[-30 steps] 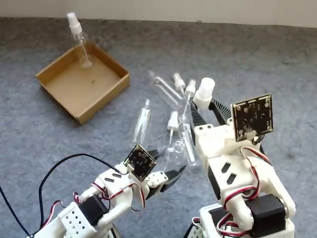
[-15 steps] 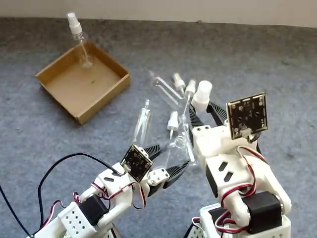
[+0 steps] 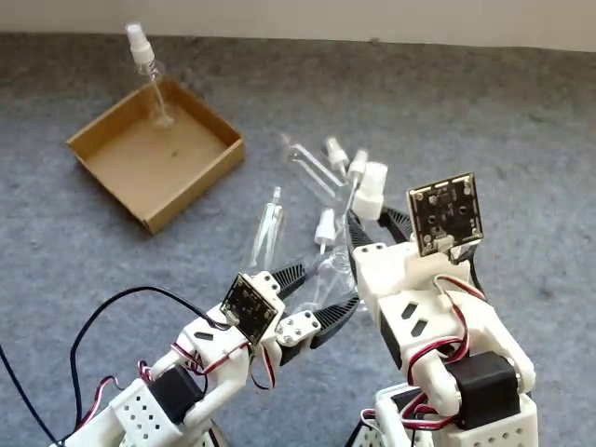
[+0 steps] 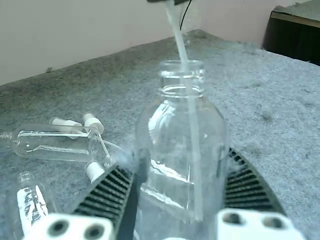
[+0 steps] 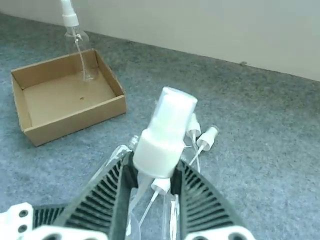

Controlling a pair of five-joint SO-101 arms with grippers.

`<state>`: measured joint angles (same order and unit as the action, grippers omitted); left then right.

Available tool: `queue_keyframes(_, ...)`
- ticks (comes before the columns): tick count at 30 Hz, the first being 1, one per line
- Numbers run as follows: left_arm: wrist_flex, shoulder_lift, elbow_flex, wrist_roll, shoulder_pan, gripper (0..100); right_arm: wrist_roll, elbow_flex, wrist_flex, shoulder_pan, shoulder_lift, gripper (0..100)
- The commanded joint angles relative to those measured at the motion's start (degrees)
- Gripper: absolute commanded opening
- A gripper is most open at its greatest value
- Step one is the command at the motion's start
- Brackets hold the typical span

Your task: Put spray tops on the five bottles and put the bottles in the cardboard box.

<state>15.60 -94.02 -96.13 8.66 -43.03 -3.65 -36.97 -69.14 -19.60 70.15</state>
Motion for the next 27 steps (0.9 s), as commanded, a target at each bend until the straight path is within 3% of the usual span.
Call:
queue_keyframes(1,-2.2,-0.92,-1.54,-0.35,3.03,5,0.09,0.84,-4.18,-3.74,-0.04,0.6)
queue_keyframes(5,-2.2,-0.92,-1.54,-0.18,4.79,5,0.26,0.84,-6.11,-7.6,-0.04,0.6)
queue_keyframes(20,-2.2,-0.92,-1.54,-0.18,4.79,5,0.0,1.01,-11.21,-7.96,-0.04,0.8)
queue_keyframes(27,-2.02,-0.92,-1.54,-0.18,4.79,5,0.0,2.95,-11.38,-7.96,-0.04,12.7)
